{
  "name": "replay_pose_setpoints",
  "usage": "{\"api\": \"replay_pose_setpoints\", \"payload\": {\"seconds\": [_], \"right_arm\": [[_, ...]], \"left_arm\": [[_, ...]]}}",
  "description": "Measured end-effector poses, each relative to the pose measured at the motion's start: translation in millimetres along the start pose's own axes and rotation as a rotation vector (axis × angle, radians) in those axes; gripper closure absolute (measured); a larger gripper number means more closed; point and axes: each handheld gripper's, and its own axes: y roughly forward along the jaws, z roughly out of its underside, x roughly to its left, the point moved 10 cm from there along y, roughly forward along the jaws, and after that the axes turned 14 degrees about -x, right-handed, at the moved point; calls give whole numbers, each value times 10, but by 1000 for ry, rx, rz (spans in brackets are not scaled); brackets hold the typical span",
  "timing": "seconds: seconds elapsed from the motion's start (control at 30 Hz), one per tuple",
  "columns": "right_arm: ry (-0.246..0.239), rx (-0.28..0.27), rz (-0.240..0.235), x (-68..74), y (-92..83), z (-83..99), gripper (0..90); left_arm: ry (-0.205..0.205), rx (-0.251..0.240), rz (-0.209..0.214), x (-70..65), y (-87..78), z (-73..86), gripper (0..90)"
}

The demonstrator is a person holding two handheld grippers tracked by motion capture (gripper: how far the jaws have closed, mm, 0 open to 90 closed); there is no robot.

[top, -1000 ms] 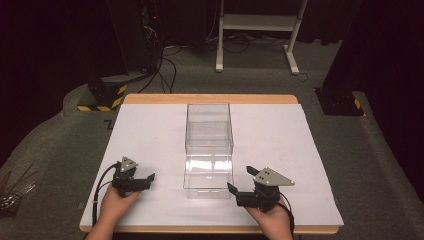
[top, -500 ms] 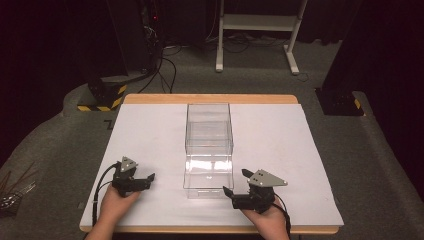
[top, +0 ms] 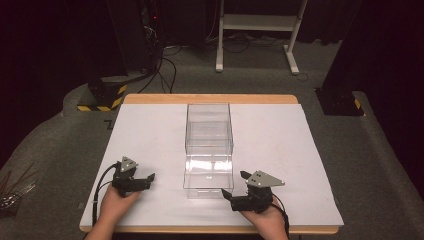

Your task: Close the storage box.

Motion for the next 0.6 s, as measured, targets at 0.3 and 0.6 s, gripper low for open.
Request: {"api": "replay_pose_setpoints", "payload": {"seconds": [0.3, 0.6], "right_arm": [[-8, 32, -5, 4, 43, 72, 101], [1, 25, 11, -28, 94, 70, 113]], "left_arm": [[1, -1, 0, 1, 1, -1, 148], [0, -1, 0, 0, 1, -1, 147]]}}
